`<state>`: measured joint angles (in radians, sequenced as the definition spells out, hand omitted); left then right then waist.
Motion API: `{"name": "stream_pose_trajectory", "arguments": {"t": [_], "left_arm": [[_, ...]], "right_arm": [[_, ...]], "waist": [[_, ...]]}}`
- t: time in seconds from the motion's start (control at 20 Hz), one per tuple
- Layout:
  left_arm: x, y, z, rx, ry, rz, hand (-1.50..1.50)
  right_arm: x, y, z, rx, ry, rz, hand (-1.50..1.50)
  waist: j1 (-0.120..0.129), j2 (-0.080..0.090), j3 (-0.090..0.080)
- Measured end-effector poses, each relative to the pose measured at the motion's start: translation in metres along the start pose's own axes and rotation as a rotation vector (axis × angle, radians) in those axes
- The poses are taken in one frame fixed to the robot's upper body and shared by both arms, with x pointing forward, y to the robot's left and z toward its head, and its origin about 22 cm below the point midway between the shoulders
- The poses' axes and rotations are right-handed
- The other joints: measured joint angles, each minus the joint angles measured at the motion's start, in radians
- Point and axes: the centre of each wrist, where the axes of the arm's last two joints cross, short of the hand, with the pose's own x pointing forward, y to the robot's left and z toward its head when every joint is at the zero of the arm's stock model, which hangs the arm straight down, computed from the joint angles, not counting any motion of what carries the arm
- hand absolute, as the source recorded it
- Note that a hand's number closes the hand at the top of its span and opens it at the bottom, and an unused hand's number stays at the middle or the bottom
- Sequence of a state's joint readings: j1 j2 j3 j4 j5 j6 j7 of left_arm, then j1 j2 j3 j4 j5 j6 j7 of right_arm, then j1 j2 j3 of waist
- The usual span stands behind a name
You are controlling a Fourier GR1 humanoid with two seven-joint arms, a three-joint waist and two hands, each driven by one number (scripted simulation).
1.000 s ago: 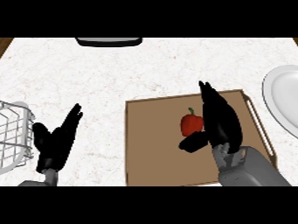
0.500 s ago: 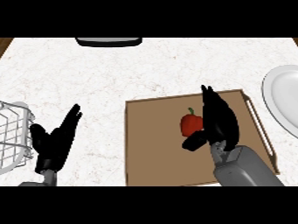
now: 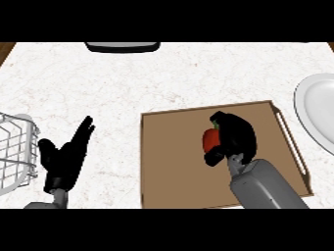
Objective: Pick the bell pepper from the tray and place it in the plate
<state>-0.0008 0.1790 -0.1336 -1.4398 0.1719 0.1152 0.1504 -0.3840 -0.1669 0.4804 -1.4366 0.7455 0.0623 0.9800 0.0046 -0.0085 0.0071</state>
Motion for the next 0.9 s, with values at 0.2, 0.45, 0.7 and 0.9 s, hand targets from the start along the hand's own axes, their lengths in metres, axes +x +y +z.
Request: {"name": "stream_pose_trajectory", "arguments": {"t": [0.2,0.45,0.7,0.9], "left_arm": [[0.001,0.000,0.000,-0.001,0.010,-0.003,0.00],[0.003,0.001,0.002,0.000,0.015,-0.001,0.00],[-0.001,0.008,0.007,0.030,0.025,0.006,0.00],[-0.006,0.014,0.012,0.062,0.042,0.015,0.00]], "right_arm": [[-0.003,-0.003,-0.006,-0.015,-0.020,0.034,1.50],[0.002,0.000,-0.003,-0.060,-0.034,0.082,1.50],[-0.036,0.015,0.038,-0.022,-0.309,0.153,1.50],[-0.056,0.014,0.082,0.002,-0.606,0.131,1.50]], "waist": [[-0.001,-0.002,-0.001],[-0.001,-0.002,-0.001],[-0.034,-0.010,0.000],[-0.069,-0.019,0.002]]}}
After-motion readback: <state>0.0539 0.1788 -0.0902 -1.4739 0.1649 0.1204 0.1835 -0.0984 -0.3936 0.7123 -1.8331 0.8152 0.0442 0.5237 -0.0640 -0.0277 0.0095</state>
